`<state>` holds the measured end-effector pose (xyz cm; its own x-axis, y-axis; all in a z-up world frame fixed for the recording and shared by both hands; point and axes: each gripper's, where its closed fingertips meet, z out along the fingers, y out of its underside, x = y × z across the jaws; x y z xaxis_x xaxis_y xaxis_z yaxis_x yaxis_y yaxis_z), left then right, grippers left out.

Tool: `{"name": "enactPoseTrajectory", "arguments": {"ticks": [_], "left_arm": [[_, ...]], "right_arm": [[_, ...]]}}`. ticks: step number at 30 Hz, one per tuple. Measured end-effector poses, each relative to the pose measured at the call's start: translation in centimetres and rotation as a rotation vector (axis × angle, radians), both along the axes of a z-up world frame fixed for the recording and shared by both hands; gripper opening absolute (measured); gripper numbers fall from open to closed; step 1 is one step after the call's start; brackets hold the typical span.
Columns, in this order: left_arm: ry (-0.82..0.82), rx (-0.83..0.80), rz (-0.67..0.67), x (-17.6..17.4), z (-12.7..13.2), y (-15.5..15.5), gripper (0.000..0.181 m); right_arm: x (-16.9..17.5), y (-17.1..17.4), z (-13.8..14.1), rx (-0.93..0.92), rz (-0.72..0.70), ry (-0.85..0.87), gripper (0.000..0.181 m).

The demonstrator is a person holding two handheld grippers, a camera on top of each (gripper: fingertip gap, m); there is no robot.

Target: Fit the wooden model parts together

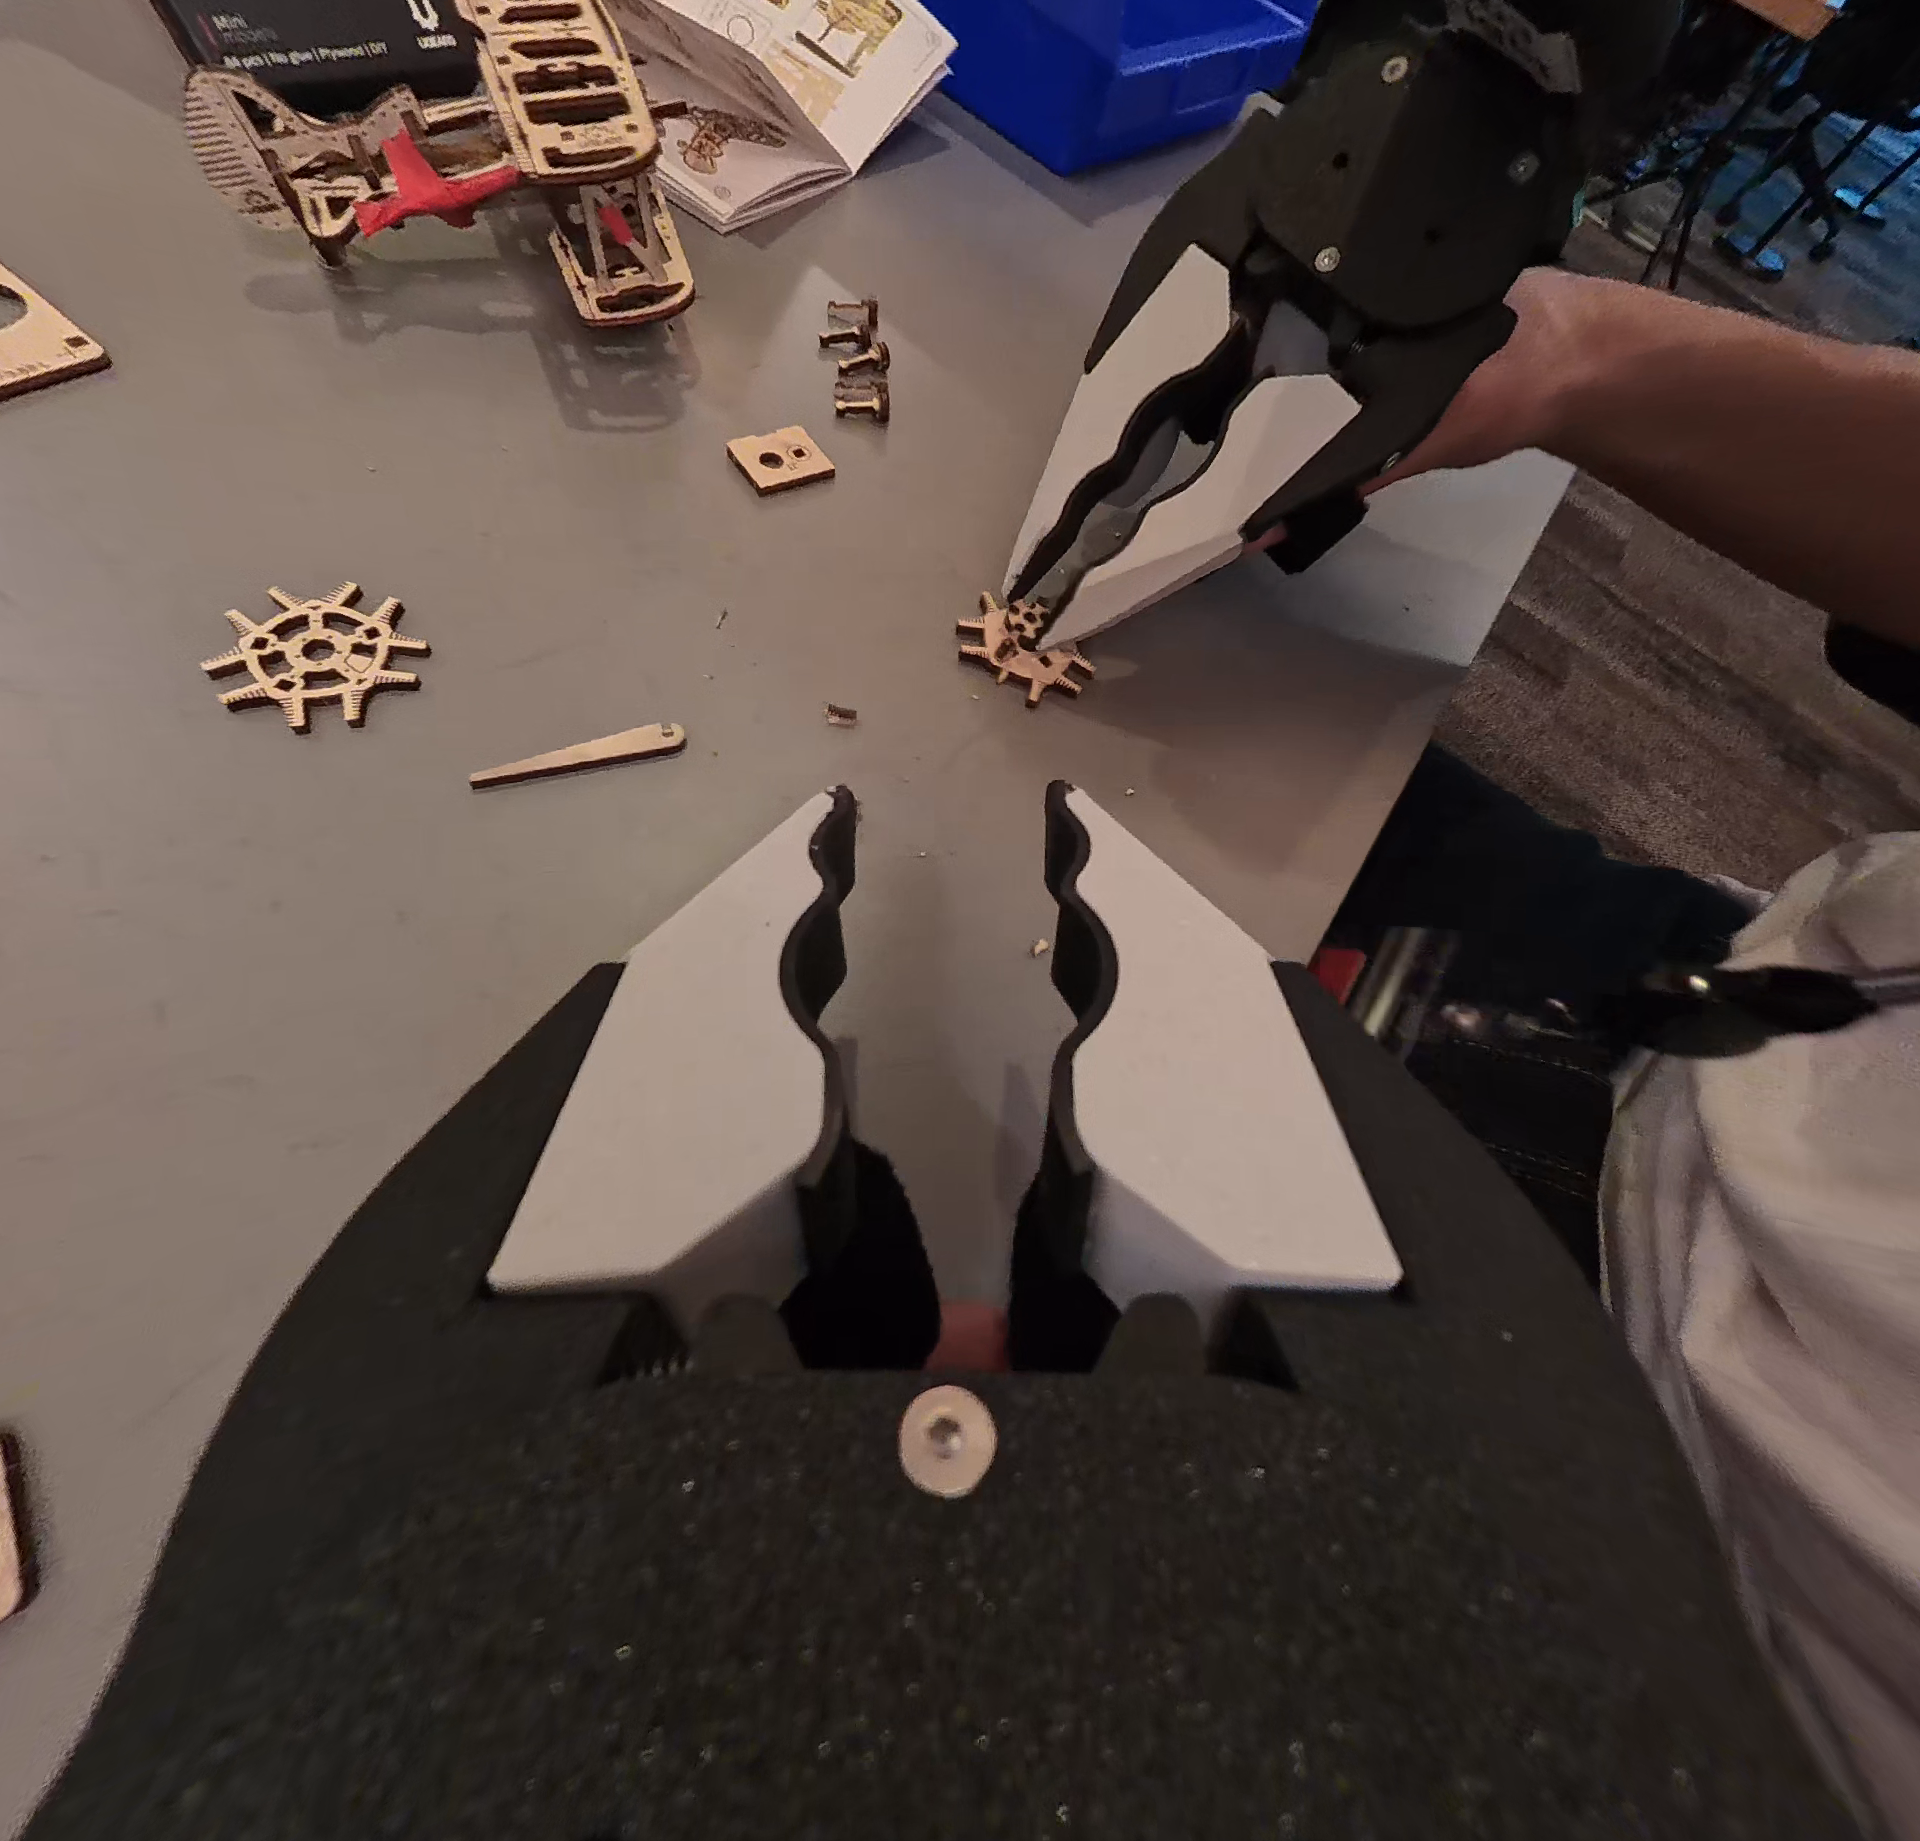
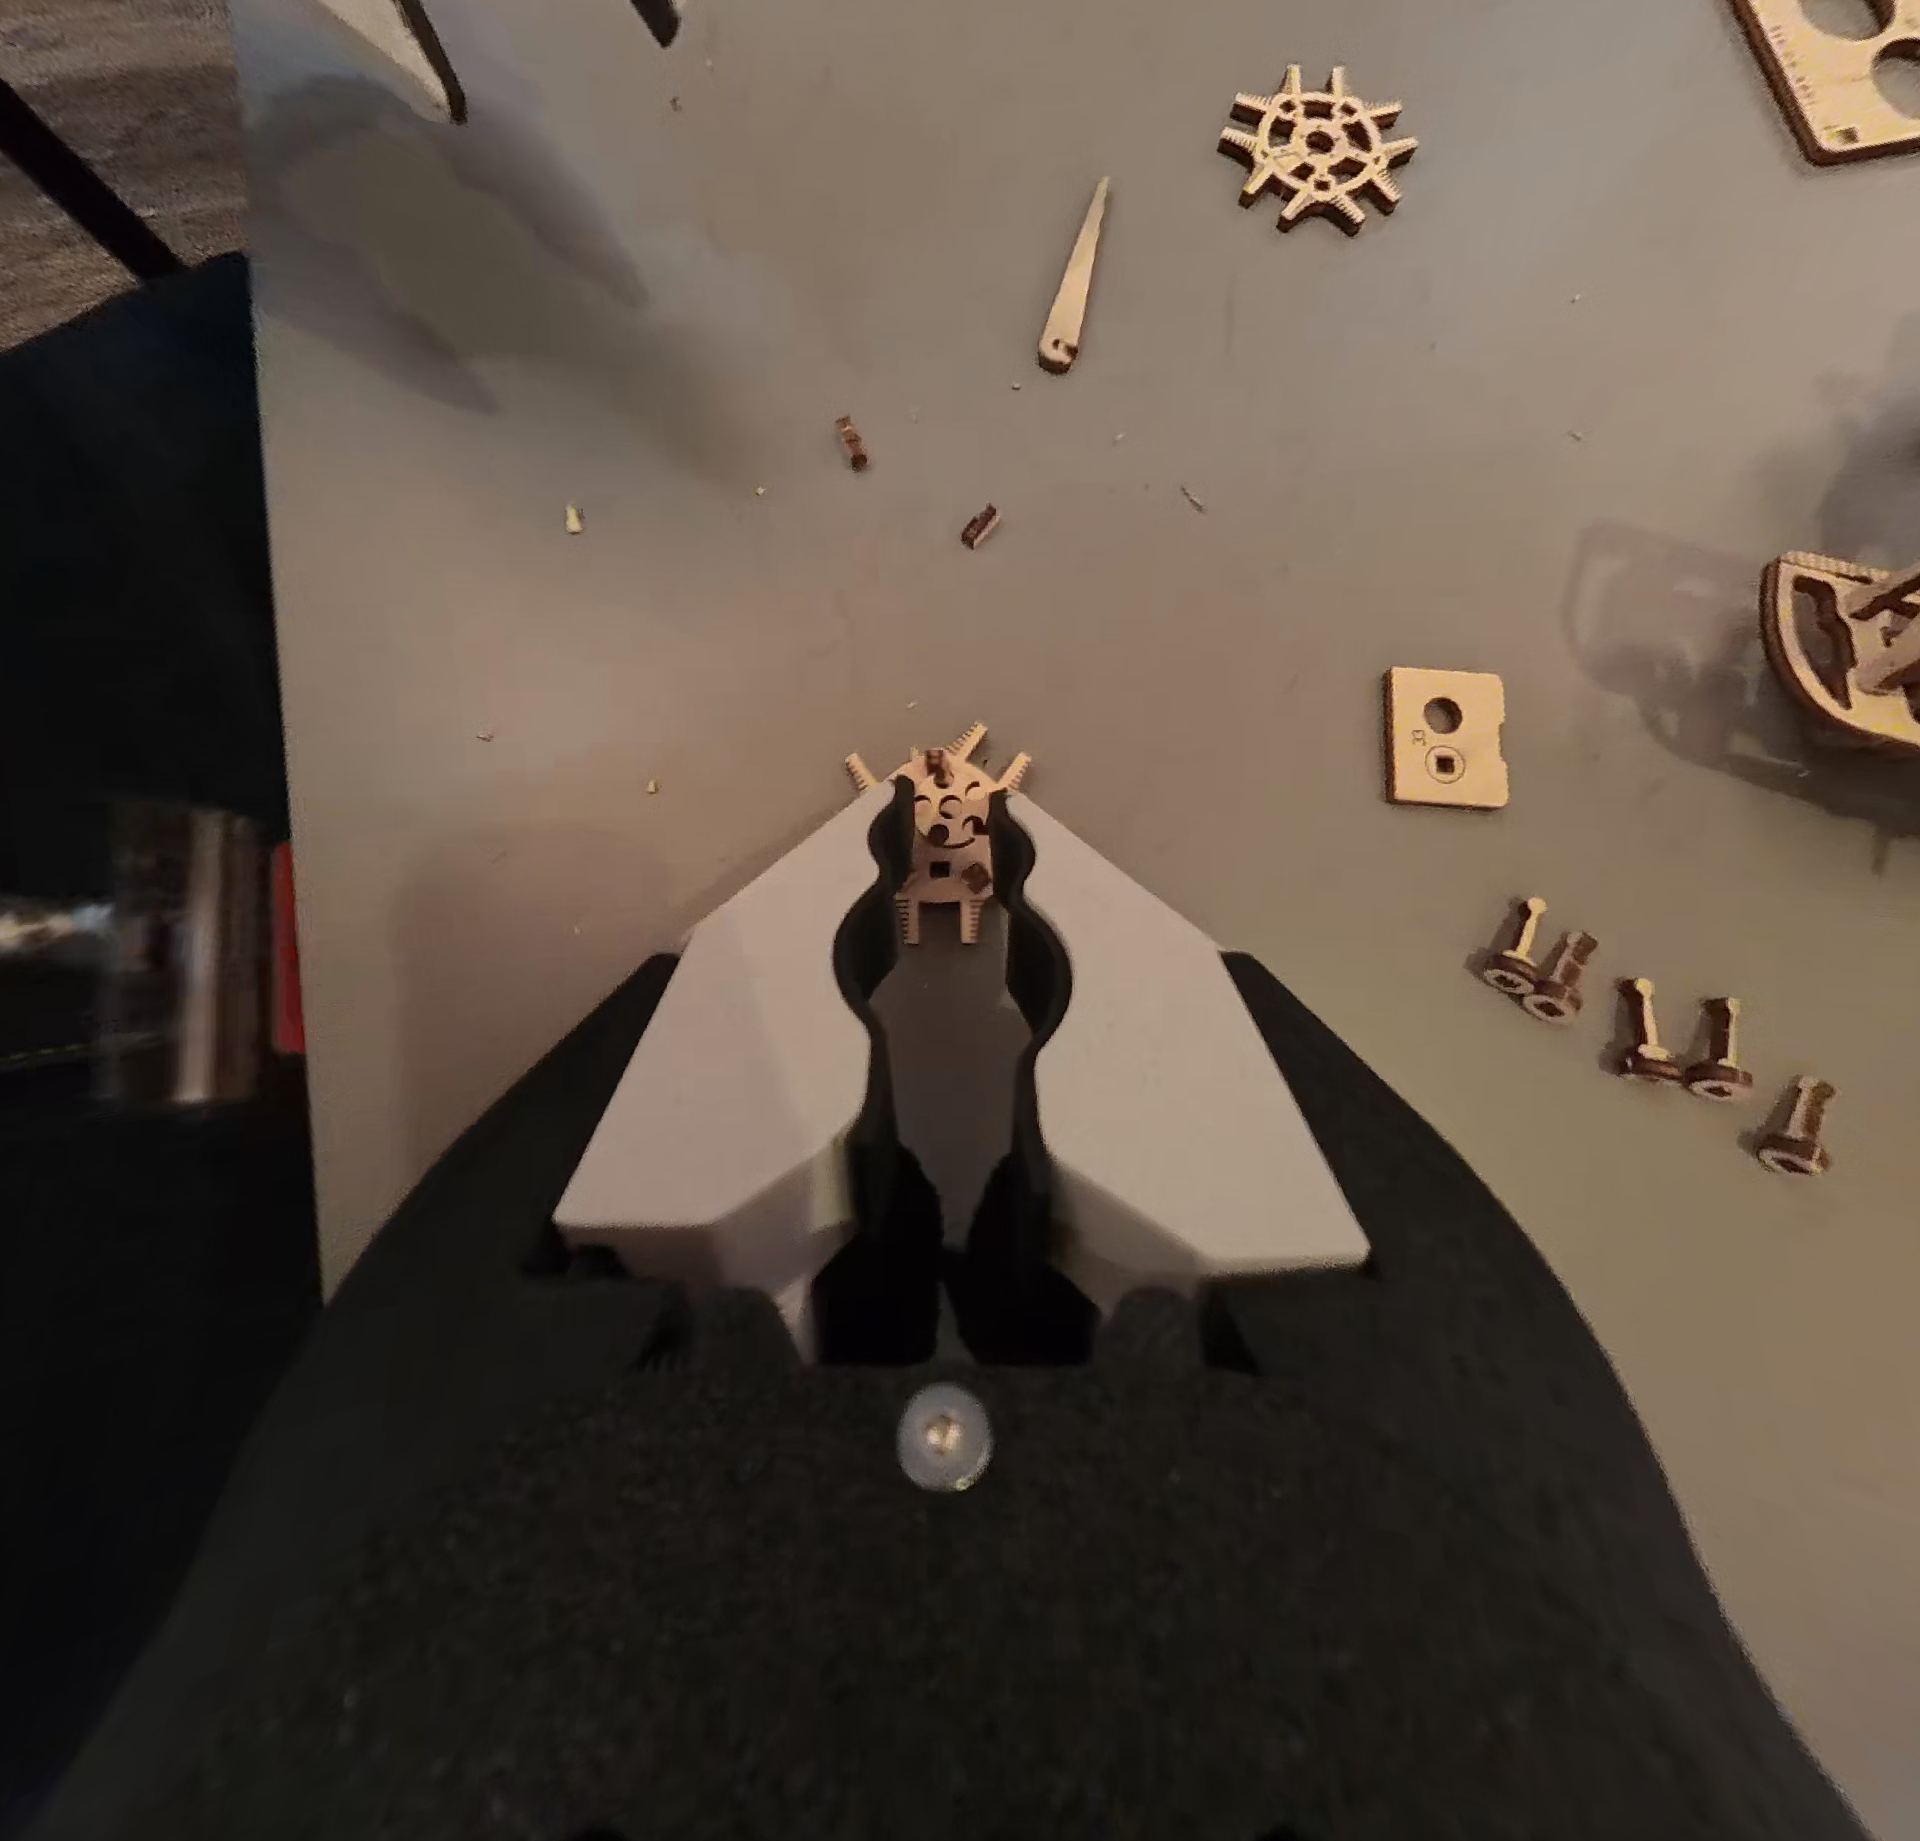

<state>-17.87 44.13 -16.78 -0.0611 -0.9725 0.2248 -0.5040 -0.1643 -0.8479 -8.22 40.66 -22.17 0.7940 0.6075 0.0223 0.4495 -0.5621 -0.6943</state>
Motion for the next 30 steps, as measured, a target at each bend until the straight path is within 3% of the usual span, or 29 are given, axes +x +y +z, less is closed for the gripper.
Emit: {"name": "enactPoseTrajectory", "arguments": {"ticks": [10, 30], "left_arm": [[0.0, -0.019, -0.009, 0.5, -0.28, 0.07, 0.034], [0.003, -0.018, -0.004, 0.44, -0.34, 0.23, 0.034]], "right_arm": [[-0.16, -0.36, -0.19, -0.102, 0.09, 0.041, 0.013], [-0.15, -0.35, -0.65, -0.1, 0.1, 0.011, 0.013]]}}
